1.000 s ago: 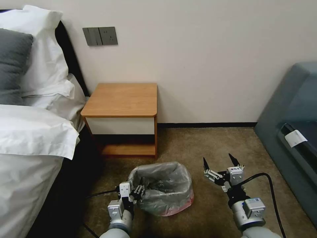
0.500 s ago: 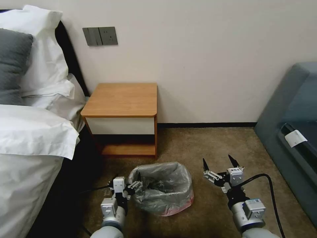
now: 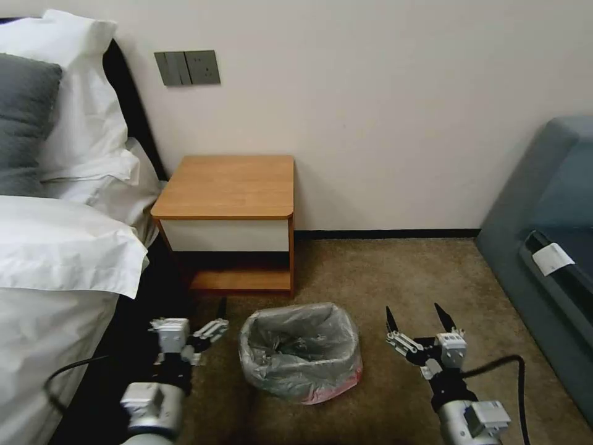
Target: Pick up the garbage bag from the table and place it over the trash can.
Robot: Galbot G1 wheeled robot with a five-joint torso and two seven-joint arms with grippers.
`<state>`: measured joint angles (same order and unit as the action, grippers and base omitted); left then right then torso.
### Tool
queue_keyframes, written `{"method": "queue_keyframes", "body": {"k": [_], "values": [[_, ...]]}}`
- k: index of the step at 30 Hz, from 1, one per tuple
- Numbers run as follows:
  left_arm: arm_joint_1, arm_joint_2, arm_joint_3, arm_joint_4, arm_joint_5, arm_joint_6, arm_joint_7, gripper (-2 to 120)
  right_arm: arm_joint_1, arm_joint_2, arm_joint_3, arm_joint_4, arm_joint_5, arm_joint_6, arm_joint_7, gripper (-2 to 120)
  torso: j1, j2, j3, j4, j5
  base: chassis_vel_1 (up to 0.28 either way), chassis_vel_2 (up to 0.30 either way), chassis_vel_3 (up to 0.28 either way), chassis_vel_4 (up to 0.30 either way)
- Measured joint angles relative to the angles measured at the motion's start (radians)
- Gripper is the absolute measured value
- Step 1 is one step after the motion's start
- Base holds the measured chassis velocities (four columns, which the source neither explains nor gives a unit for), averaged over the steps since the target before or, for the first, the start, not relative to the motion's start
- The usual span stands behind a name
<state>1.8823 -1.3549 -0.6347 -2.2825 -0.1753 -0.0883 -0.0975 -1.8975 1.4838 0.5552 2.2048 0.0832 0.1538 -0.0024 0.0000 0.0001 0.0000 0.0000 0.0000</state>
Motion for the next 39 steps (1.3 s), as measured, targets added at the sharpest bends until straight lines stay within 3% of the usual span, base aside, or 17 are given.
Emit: {"method": "queue_keyframes", "body": {"k": [6, 13, 39], "values": [[0.153, -0.042, -0.106, -0.069, -0.003, -0.055, 0.041, 100, -0.056, 0.011, 0.031, 0.003, 0.021, 0.072, -0.032, 100, 0.0, 0.0, 0.0, 0.0001, 0.0001, 0.0, 0.0, 0.0, 0.0], [0.26, -0.056, -0.101, -0.084, 0.017, -0.131, 0.036, 100, -0.097, 0.014, 0.048, 0.009, 0.043, 0.134, -0.036, 100, 0.0, 0.0, 0.0, 0.0, 0.0, 0.0, 0.0, 0.0, 0.0], [0.273, -0.055, -0.082, -0.074, 0.027, -0.135, 0.018, 100, -0.105, 0.016, 0.047, 0.013, 0.038, 0.138, -0.032, 100, 0.0, 0.0, 0.0, -0.0001, 0.0, 0.0, 0.0, 0.0, 0.0]]}}
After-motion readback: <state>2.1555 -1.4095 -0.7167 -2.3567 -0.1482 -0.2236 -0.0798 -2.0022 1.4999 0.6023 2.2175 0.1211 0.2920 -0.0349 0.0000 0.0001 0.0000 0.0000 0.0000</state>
